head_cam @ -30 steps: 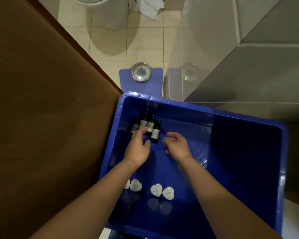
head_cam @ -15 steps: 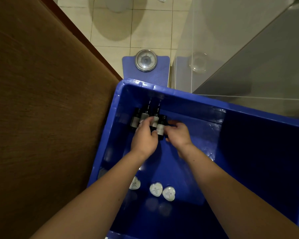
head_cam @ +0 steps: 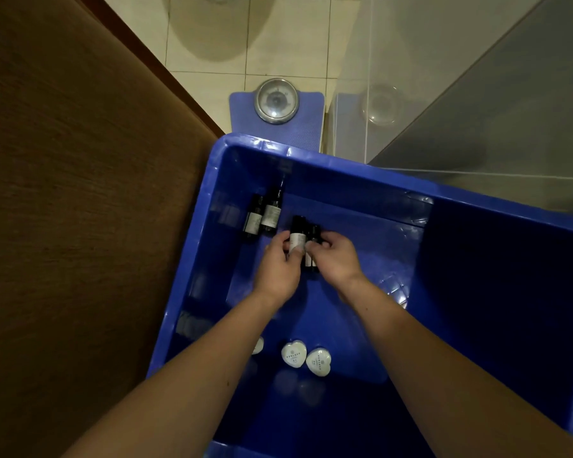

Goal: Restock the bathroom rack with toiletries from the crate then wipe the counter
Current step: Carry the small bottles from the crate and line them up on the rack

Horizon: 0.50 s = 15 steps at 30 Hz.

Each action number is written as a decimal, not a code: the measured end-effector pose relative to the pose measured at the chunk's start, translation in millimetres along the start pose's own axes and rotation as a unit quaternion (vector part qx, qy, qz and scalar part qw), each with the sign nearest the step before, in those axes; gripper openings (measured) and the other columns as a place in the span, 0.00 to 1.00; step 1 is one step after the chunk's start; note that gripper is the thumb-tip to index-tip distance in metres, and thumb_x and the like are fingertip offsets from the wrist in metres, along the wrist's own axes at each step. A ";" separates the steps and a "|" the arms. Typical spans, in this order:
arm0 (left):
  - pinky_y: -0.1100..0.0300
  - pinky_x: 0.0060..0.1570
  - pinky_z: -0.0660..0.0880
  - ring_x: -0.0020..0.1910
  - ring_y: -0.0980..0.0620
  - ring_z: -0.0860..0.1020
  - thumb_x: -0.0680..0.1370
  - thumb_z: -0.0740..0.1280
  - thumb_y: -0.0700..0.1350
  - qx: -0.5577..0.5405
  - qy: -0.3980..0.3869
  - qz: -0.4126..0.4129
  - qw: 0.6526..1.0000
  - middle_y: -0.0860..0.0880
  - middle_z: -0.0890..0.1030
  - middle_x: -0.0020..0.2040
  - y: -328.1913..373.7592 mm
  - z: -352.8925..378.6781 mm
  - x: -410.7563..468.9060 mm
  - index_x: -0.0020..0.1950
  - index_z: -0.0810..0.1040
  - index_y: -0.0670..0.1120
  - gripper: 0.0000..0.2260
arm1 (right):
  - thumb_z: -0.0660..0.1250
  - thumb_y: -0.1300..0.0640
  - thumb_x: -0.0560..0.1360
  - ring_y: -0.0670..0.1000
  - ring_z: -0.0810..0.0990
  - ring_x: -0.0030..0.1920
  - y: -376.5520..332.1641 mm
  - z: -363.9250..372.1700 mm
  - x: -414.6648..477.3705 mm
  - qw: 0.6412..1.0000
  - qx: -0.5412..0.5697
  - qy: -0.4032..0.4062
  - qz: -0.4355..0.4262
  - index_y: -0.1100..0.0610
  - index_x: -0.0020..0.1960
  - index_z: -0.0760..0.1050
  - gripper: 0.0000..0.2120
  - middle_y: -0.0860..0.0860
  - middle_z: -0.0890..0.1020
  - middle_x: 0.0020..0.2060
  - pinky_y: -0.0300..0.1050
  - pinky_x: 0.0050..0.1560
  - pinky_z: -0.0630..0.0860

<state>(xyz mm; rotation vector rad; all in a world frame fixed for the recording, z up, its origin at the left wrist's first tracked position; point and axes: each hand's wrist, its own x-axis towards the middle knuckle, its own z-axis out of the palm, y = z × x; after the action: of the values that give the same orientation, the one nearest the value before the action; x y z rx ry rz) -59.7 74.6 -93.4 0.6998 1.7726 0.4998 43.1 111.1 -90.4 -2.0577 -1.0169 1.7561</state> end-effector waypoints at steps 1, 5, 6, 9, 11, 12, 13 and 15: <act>0.54 0.57 0.74 0.53 0.47 0.78 0.81 0.61 0.44 -0.011 0.012 -0.007 1.000 0.45 0.78 0.56 -1.2 1.0 -0.9 0.67 0.70 0.42 0.15 | 0.64 0.64 0.77 0.49 0.77 0.37 2.0 -0.1 -1.3 1.000 0.003 -0.003 -0.001 0.63 0.55 0.77 0.08 0.52 0.79 0.38 0.41 0.36 0.74; 0.52 0.52 0.76 0.45 0.50 0.76 0.81 0.62 0.44 -0.070 0.032 -0.047 0.996 0.50 0.77 0.45 -0.5 2.9 -3.9 0.60 0.72 0.41 0.09 | 0.62 0.65 0.79 0.53 0.79 0.42 9.2 -3.2 -7.5 0.999 0.032 -0.032 0.003 0.61 0.60 0.77 0.11 0.56 0.81 0.45 0.51 0.43 0.77; 0.49 0.54 0.77 0.47 0.49 0.77 0.81 0.63 0.43 -0.080 0.029 -0.053 0.995 0.48 0.77 0.45 -0.6 3.1 -5.2 0.58 0.71 0.42 0.07 | 0.62 0.65 0.79 0.52 0.79 0.42 11.4 -4.6 -8.9 0.999 0.036 -0.039 0.003 0.61 0.61 0.76 0.11 0.55 0.81 0.45 0.49 0.42 0.77; 0.43 0.58 0.75 0.50 0.46 0.78 0.80 0.65 0.42 -0.090 0.016 -0.061 0.994 0.44 0.77 0.49 0.8 2.3 -12.7 0.57 0.70 0.43 0.07 | 0.62 0.65 0.79 0.48 0.79 0.39 17.4 -9.4 -13.6 0.998 0.041 -0.055 0.003 0.59 0.61 0.77 0.12 0.52 0.82 0.44 0.42 0.38 0.76; 0.44 0.60 0.75 0.54 0.44 0.78 0.80 0.65 0.41 -0.087 0.002 -0.058 0.995 0.43 0.77 0.51 2.4 2.3 -18.5 0.62 0.70 0.42 0.12 | 0.61 0.65 0.80 0.47 0.78 0.39 20.3 -12.0 -17.4 0.997 0.049 -0.062 0.009 0.58 0.61 0.76 0.12 0.52 0.81 0.44 0.40 0.39 0.75; 0.45 0.60 0.75 0.56 0.44 0.78 0.80 0.65 0.41 -0.082 -0.005 -0.057 0.995 0.44 0.77 0.52 3.6 2.3 -21.5 0.65 0.69 0.41 0.15 | 0.61 0.65 0.80 0.47 0.78 0.40 21.6 -13.2 -19.6 0.996 0.053 -0.065 0.011 0.58 0.61 0.76 0.12 0.51 0.81 0.44 0.40 0.39 0.75; 0.46 0.61 0.75 0.56 0.45 0.78 0.80 0.65 0.41 -0.077 -0.013 -0.053 0.996 0.44 0.77 0.52 5.1 2.2 -24.7 0.66 0.69 0.42 0.16 | 0.61 0.65 0.80 0.48 0.79 0.40 22.9 -14.5 -22.1 0.996 0.055 -0.065 0.012 0.58 0.61 0.76 0.12 0.51 0.81 0.43 0.39 0.39 0.75; 0.46 0.60 0.75 0.55 0.44 0.79 0.80 0.64 0.40 -0.071 -0.028 -0.043 0.996 0.43 0.79 0.52 8.2 2.9 -31.7 0.62 0.73 0.43 0.11 | 0.62 0.65 0.79 0.46 0.79 0.39 24.1 -17.4 -28.7 0.996 0.059 -0.059 0.011 0.57 0.59 0.76 0.10 0.49 0.81 0.41 0.35 0.36 0.76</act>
<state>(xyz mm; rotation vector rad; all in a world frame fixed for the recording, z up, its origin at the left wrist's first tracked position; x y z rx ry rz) -48.4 59.1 -66.8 0.5307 1.6878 0.5374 66.9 79.3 -78.7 -1.9218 -0.9012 1.9211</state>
